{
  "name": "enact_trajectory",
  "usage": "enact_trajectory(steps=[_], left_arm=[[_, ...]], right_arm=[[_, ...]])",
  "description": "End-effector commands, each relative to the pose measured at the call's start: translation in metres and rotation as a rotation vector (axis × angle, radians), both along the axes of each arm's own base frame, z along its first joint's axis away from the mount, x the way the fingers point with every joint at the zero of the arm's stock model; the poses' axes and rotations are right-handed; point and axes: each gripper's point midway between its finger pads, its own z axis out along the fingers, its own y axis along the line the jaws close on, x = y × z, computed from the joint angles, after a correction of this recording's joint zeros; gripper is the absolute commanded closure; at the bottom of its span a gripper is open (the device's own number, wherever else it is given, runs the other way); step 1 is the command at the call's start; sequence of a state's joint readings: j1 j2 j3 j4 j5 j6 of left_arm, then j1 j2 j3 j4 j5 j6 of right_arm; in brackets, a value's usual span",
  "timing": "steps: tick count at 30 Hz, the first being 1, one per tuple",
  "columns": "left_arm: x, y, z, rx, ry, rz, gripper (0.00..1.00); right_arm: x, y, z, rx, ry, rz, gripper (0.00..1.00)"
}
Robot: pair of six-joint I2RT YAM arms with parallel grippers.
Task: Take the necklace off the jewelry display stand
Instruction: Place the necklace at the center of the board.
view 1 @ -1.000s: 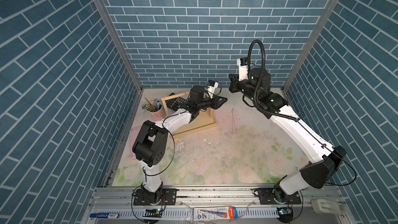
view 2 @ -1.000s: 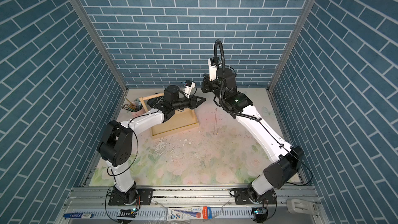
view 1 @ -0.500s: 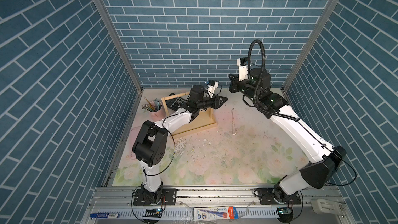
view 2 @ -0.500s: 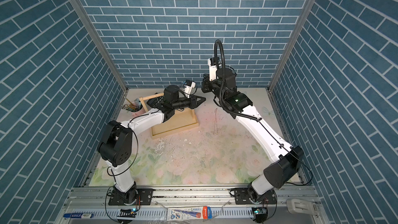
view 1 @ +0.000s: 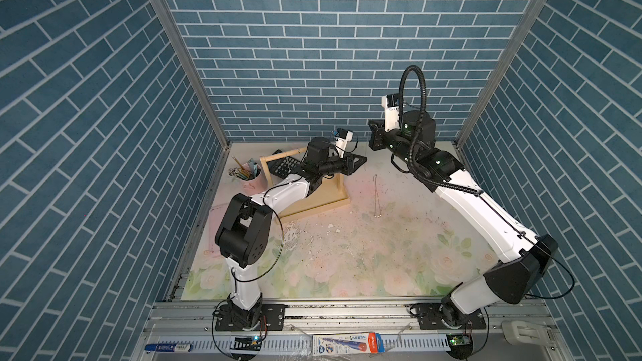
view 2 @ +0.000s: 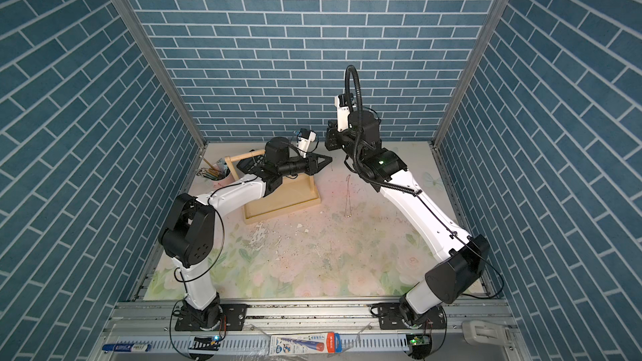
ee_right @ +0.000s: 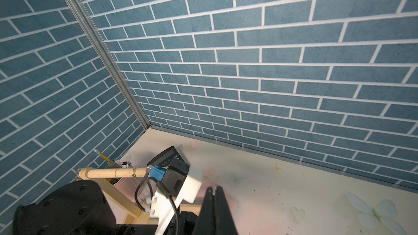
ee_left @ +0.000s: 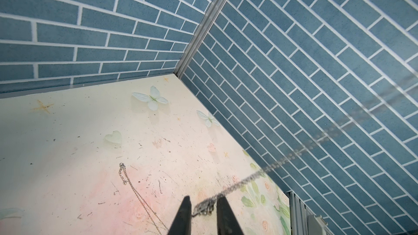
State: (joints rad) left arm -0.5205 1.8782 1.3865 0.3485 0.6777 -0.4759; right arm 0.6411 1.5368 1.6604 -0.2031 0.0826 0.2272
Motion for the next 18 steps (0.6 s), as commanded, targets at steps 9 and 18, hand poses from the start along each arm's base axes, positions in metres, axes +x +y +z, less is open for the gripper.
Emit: enact_trajectory(steps=[9, 18], left_arm=[[-0.0011, -0.0074, 0.0052, -0.019, -0.020, -0.026, 0.83], [-0.0019, -0.0069, 0.0038, -0.022, -0.017, -0.026, 0.87]], right_arm=[[-0.0089, -0.0081, 0.0189, 0.017, -0.048, 0.001, 1.00], [-0.0093, -0.0087, 0.0184, 0.018, -0.047, -0.001, 1.00]])
